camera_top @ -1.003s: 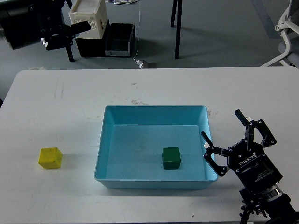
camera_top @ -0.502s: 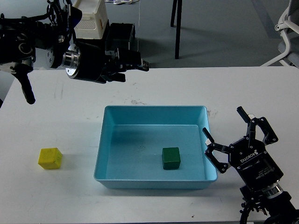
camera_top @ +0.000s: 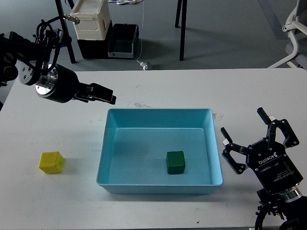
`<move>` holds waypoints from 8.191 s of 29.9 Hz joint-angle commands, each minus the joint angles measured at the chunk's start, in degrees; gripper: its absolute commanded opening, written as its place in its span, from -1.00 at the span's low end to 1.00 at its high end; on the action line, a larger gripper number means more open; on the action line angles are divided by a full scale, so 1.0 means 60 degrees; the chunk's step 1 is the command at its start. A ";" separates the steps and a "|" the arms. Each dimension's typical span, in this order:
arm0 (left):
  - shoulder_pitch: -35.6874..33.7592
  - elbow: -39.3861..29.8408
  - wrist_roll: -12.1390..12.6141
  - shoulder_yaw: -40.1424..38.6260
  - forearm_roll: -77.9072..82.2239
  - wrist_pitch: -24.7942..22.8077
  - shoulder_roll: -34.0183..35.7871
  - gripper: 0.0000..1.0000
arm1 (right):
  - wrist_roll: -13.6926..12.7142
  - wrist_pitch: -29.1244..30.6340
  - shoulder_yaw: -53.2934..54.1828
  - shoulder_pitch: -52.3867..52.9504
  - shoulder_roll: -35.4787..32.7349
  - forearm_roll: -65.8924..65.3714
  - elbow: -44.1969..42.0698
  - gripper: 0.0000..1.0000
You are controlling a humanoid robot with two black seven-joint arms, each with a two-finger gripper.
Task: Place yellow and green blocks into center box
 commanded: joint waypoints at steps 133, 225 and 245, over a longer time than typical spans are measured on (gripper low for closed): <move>0.0485 0.0941 -0.0847 -0.0934 0.1407 0.0000 -0.5725 -0.08 | 0.0980 0.0000 0.0829 -0.0042 0.0056 0.0017 -0.0623 1.00; 1.9397 -0.0977 -0.0613 -2.1253 -0.6503 0.0000 -0.7366 0.99 | 0.0907 0.0000 0.0711 -0.1081 0.0363 0.1013 0.0035 1.00; 1.9558 -0.0919 -0.0525 -2.0387 -0.6547 0.0000 -0.7366 1.00 | 0.0892 0.0000 0.0067 -0.1463 0.0217 0.0706 0.0153 1.00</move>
